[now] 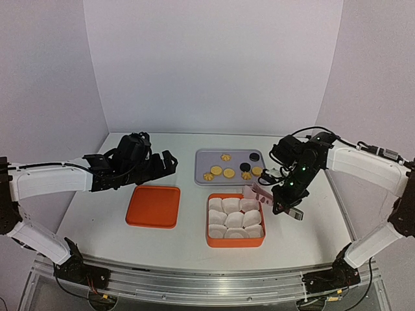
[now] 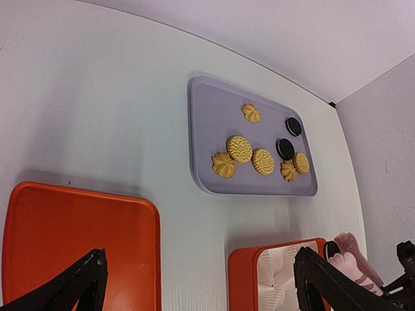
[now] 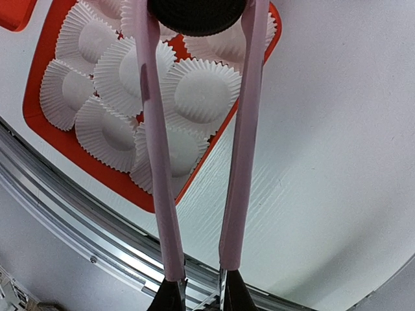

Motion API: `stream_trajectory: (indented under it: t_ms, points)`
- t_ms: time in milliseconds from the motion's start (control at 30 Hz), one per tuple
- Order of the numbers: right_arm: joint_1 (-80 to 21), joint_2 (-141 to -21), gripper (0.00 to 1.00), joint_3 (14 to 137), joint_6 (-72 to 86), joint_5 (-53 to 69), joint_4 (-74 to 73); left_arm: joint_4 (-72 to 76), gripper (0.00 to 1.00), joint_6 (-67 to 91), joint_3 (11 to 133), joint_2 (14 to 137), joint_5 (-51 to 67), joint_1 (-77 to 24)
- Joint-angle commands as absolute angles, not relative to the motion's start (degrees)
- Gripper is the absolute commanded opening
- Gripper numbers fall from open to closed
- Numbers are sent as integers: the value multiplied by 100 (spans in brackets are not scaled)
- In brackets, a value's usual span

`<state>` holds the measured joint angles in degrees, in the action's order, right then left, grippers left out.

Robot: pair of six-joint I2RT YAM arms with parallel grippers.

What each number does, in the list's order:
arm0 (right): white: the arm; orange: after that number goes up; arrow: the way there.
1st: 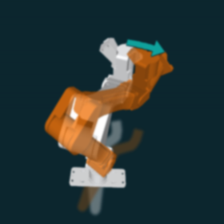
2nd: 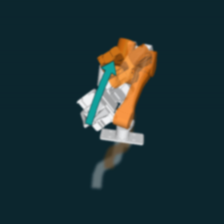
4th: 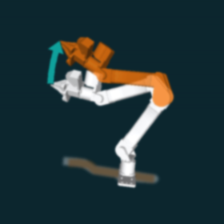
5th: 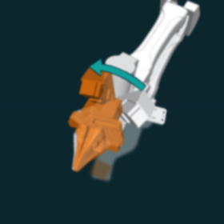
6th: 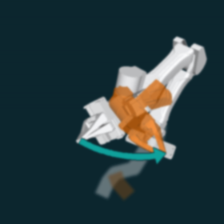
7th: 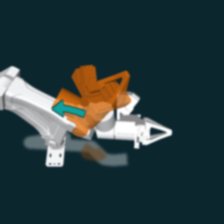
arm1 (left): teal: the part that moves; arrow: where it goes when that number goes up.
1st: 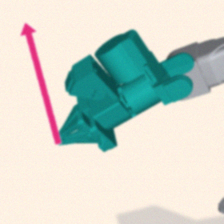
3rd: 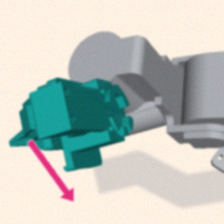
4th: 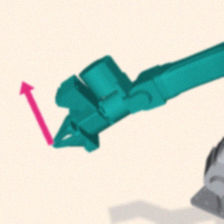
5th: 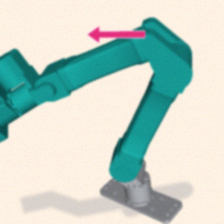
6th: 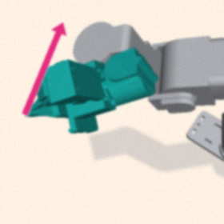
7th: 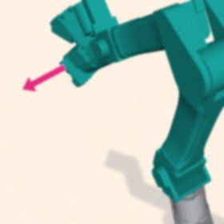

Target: Pack the cookies

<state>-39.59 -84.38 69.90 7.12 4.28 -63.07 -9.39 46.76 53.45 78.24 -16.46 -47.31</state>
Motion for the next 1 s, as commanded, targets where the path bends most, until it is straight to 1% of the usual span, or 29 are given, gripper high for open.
stream_trajectory:
  t_ms: [0,367,700,967]
  points:
    - [-4143,-8567,11,7271,946,304,-6484,-748,100,4647,5403,7807,-1577,-4737]
    - [-4328,-8879,10,7336,1263,226,-6681,-668,100,4597,5342,7781,-1525,-4737]
    - [-4410,-9166,9,7327,1262,-372,-6624,-502,100,4586,5215,7745,-1419,-4737]
    - [-4431,-9343,9,7323,1295,-443,-6544,-460,100,4611,5195,7761,-1397,-4737]
